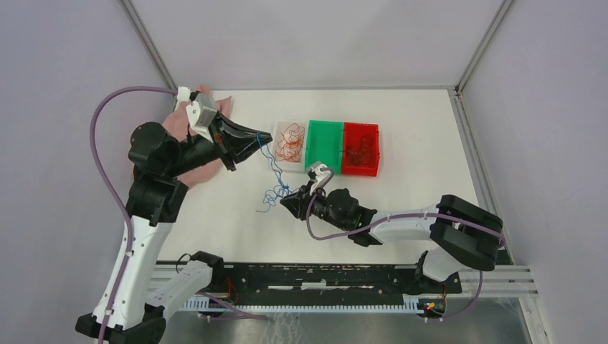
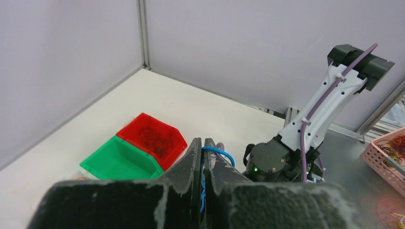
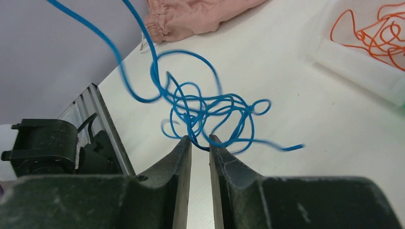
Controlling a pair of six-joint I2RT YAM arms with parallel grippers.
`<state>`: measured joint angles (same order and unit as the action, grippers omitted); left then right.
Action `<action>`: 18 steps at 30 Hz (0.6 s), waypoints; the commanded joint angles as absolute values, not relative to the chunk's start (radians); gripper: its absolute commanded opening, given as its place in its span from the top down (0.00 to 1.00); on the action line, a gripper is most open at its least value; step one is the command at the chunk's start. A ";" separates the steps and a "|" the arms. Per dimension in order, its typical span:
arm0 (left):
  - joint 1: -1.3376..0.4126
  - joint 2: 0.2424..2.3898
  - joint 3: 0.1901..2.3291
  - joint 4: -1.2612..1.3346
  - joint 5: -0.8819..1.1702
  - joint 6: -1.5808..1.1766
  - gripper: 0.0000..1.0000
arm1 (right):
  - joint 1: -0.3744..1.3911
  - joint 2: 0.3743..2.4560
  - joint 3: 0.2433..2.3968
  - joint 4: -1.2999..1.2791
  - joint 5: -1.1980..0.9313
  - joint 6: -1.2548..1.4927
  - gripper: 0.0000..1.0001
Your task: Untangle the cables
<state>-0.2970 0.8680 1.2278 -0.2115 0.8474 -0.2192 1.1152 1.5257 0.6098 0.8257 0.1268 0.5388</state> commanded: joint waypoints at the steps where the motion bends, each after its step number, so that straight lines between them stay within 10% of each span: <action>1: -0.299 0.890 1.339 -0.131 0.833 -0.216 0.97 | 1.115 1.549 0.603 0.804 0.158 0.579 0.75; 18: -0.300 0.987 1.634 -0.107 0.750 -0.067 0.97 | 1.116 1.568 0.547 0.749 0.232 0.668 0.70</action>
